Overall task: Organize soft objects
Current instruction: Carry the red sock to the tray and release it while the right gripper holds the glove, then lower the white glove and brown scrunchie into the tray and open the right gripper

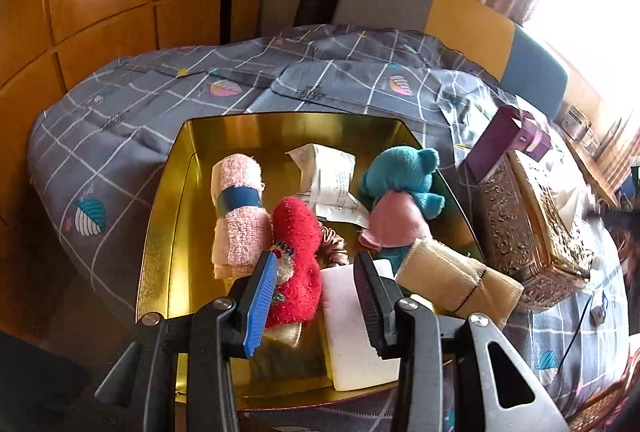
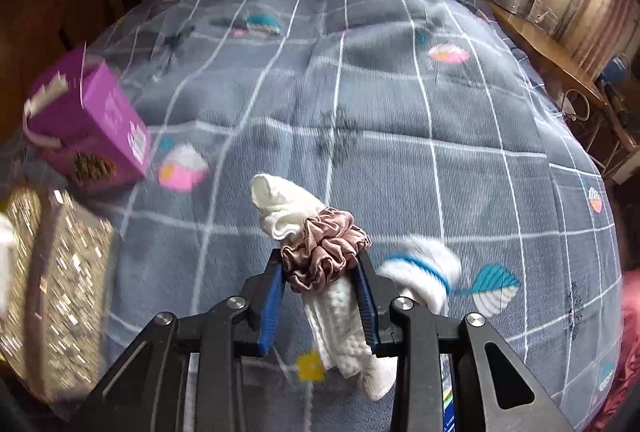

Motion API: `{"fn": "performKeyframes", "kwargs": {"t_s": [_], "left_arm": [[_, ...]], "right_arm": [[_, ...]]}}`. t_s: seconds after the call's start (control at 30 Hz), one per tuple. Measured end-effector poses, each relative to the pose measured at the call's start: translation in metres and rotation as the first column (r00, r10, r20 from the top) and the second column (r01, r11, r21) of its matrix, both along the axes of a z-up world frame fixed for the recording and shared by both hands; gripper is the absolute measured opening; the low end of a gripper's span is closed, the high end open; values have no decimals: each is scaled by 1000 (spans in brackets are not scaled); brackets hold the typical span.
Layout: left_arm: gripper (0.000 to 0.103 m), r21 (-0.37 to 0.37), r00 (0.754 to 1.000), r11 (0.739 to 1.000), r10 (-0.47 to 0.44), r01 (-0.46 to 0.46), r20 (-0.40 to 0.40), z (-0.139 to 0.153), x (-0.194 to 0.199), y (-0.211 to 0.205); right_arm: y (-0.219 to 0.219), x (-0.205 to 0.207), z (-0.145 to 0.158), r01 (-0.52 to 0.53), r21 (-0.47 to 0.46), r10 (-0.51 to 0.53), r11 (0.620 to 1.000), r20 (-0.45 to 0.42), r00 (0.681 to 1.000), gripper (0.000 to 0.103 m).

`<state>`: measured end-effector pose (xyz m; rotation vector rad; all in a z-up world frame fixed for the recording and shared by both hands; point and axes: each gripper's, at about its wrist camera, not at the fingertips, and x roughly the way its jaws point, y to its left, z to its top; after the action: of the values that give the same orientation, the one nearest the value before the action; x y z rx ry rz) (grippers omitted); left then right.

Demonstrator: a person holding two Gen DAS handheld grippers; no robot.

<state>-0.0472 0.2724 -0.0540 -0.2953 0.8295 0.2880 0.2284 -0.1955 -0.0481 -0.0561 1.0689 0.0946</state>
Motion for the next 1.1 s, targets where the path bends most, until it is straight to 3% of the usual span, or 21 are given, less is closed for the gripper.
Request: {"fn": "performKeyframes", "kwargs": {"t_s": [0.13, 0.27, 0.47, 0.67, 0.83, 0.93, 1.1], "left_arm": [[40, -4, 1000, 1000, -16, 16, 5, 0, -2, -4], [40, -4, 1000, 1000, -30, 30, 1, -2, -2, -8], [40, -2, 1000, 1000, -17, 17, -4, -3, -3, -6], [40, 53, 1000, 999, 11, -12, 7, 2, -8, -3], [40, 82, 1000, 996, 23, -24, 16, 5, -10, -1], [40, 87, 999, 996, 27, -28, 18, 5, -12, -1], [40, 97, 1000, 995, 25, -27, 19, 5, -14, -1]], "right_arm": [[33, 18, 43, -40, 58, 36, 998, 72, 997, 34], [84, 20, 80, -154, 91, 139, 984, 154, 978, 34], [164, -3, 100, -351, 126, 320, 928, 215, 923, 34], [238, -62, 90, -579, 176, 549, 796, 193, 814, 34], [290, -113, 65, -693, 231, 685, 683, 125, 717, 35], [315, -133, 44, -715, 253, 721, 652, 87, 688, 36], [342, -146, 11, -713, 258, 728, 652, 49, 684, 36]]}}
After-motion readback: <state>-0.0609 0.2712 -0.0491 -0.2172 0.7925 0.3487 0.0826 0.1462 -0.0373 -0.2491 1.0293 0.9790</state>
